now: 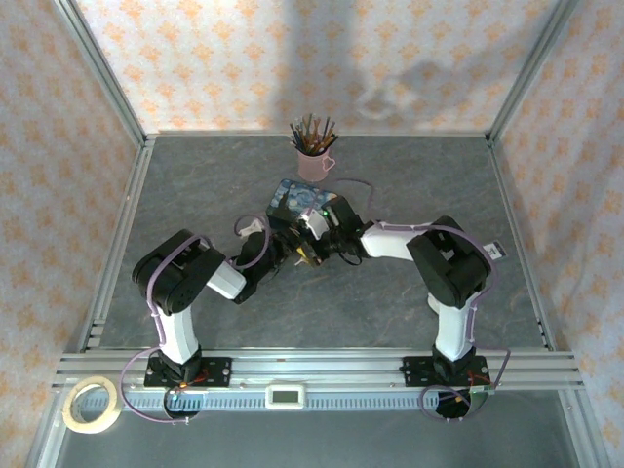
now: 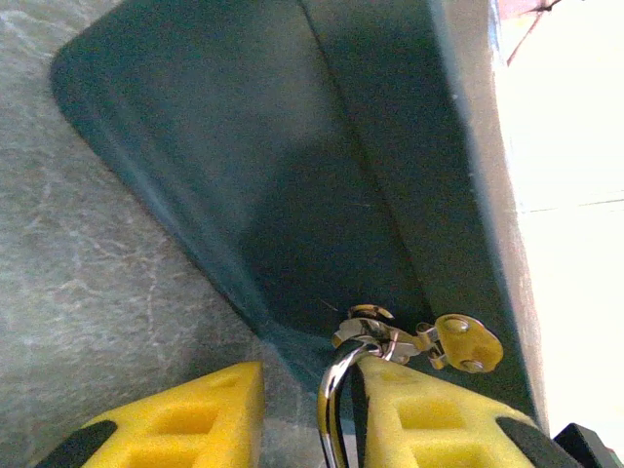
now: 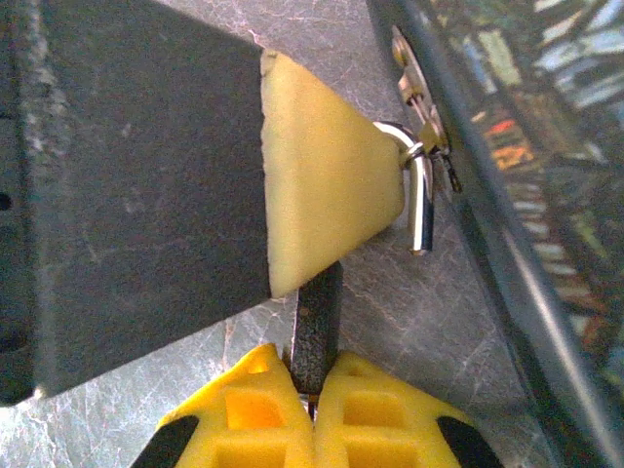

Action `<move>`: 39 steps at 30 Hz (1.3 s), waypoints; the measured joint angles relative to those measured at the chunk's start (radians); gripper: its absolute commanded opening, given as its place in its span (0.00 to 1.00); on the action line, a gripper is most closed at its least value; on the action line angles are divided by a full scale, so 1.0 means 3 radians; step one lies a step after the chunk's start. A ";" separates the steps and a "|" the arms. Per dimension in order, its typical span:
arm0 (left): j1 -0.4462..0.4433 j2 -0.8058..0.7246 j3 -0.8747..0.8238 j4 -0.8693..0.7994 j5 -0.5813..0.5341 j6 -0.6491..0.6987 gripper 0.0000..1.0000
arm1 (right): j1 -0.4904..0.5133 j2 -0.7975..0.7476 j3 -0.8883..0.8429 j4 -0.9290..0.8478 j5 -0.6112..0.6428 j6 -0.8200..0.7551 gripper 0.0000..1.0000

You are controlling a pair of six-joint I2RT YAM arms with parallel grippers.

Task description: Unlock the padlock with the key

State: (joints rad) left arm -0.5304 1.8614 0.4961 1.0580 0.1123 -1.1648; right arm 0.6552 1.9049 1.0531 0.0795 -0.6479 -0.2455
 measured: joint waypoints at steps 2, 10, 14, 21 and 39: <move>0.0000 0.0037 0.0023 0.0058 0.0011 -0.0033 0.15 | -0.0010 0.0000 0.0000 0.0001 0.0001 0.0005 0.00; 0.0000 0.0080 0.0043 0.0177 0.0033 -0.0078 0.00 | -0.0028 -0.0001 -0.0005 0.0013 0.0014 0.0038 0.10; -0.0018 0.0081 0.0043 0.0192 0.0043 -0.0075 0.00 | -0.0020 -0.0052 -0.0057 0.0031 0.0053 0.0109 0.29; -0.0019 0.0081 0.0043 0.0197 0.0034 -0.0076 0.00 | 0.0001 -0.0670 -0.0264 -0.0107 0.0280 0.0470 0.49; -0.0022 0.0081 0.0043 0.0206 -0.0069 -0.0137 0.00 | -0.0136 -0.0495 0.0095 -0.0037 0.1802 0.2239 0.66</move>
State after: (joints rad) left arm -0.5369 1.8858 0.5091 1.1198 0.0917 -1.2060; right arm 0.6144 1.7565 1.0817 0.0685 -0.1074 0.4263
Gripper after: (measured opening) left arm 0.046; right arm 0.663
